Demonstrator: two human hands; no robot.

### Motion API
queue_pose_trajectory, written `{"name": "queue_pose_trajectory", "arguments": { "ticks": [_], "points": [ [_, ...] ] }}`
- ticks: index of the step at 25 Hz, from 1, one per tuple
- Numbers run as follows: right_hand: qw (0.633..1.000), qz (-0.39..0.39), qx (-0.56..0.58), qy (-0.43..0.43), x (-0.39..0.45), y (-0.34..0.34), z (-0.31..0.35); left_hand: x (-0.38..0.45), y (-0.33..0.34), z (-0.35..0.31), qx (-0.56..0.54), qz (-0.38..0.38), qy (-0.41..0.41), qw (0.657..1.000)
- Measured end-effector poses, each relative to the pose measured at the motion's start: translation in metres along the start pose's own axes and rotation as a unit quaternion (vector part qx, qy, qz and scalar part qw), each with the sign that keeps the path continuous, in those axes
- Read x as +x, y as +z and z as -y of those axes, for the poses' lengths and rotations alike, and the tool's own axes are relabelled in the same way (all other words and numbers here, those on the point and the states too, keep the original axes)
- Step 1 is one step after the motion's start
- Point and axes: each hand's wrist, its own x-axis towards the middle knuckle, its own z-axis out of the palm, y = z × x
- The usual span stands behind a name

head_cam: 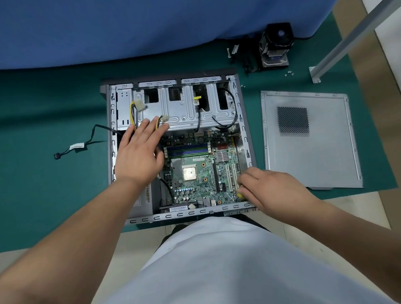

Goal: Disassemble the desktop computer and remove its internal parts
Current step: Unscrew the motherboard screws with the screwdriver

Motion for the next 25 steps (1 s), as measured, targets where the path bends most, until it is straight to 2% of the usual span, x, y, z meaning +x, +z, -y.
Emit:
{"name": "queue_pose_trajectory", "arguments": {
  "ticks": [3,7,10,14,17,21,24,25],
  "points": [
    [0.998,0.034,-0.005,-0.046,0.001,0.001,-0.001,0.000,0.000,0.000,-0.004,0.000,-0.001,1.000],
    [1.000,0.019,-0.001,0.017,-0.002,0.002,0.005,0.000,-0.001,-0.001,-0.006,-0.002,0.001,1.000],
    [0.999,0.013,-0.029,-0.008,-0.003,0.002,0.008,0.000,-0.001,-0.001,-0.007,-0.004,0.001,1.000],
    [0.999,0.012,-0.016,0.042,-0.004,0.003,0.013,0.000,-0.001,-0.002,-0.005,-0.005,-0.001,1.000],
    [1.000,0.020,-0.022,-0.006,-0.003,0.004,0.012,0.000,-0.002,-0.001,-0.008,-0.008,0.000,1.000],
    [0.999,0.001,-0.009,0.052,-0.004,0.002,0.012,0.000,-0.002,-0.002,-0.004,-0.009,0.002,1.000],
    [1.000,0.011,-0.009,-0.001,-0.004,0.004,0.014,0.000,-0.003,-0.002,-0.001,-0.004,0.001,1.000],
    [1.000,0.001,-0.006,0.014,-0.004,0.003,0.014,0.000,-0.003,-0.002,-0.001,-0.003,0.001,1.000]
  ]
}}
